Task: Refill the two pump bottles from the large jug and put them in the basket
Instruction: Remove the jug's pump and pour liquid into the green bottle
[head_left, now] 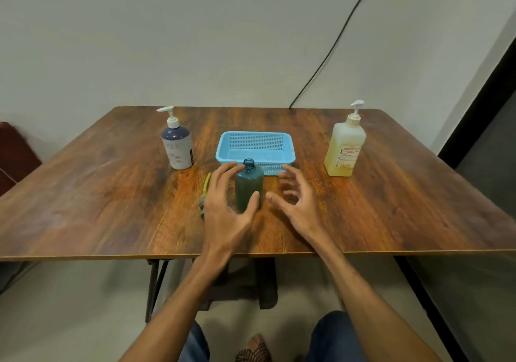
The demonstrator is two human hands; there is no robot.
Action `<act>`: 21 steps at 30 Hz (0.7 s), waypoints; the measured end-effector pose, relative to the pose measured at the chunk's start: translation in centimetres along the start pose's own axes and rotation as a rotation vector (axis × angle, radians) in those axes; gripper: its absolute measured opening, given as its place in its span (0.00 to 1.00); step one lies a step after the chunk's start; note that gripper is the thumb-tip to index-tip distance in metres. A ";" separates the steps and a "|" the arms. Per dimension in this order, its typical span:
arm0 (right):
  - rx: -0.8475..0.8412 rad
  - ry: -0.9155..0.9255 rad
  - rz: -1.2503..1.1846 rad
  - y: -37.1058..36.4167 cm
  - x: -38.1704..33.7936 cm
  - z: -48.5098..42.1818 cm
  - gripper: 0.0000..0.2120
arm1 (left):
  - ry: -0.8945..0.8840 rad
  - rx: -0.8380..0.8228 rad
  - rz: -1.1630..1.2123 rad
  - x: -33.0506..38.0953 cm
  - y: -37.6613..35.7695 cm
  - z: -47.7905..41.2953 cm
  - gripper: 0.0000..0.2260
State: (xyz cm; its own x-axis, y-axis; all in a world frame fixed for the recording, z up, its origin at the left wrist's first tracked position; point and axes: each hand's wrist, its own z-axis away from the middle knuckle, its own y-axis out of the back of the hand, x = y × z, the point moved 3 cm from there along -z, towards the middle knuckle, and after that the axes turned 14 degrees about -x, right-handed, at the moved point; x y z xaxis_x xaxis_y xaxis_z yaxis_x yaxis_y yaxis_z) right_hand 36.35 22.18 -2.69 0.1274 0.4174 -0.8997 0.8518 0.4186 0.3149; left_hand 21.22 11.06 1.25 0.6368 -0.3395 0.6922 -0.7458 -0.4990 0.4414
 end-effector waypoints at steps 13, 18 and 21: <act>0.550 -0.027 0.150 11.0 -0.6 -1.6 0.24 | 0.034 -0.251 0.180 2.8 -11.1 -7.2 0.22; 0.565 -0.158 0.266 14.1 1.9 -4.9 0.44 | 0.091 -0.314 0.185 1.2 -14.5 -10.4 0.26; 0.506 -0.177 0.188 14.8 3.1 -6.8 0.48 | 0.119 -0.310 0.191 0.5 -15.5 -11.5 0.26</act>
State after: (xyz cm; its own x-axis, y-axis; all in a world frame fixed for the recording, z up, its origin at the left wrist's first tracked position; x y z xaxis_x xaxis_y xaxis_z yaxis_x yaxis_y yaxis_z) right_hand 45.92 35.17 1.27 0.3466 0.2875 -0.8929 0.9380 -0.1064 0.3298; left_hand 30.84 27.80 1.28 0.4673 -0.2988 0.8321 -0.8841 -0.1648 0.4373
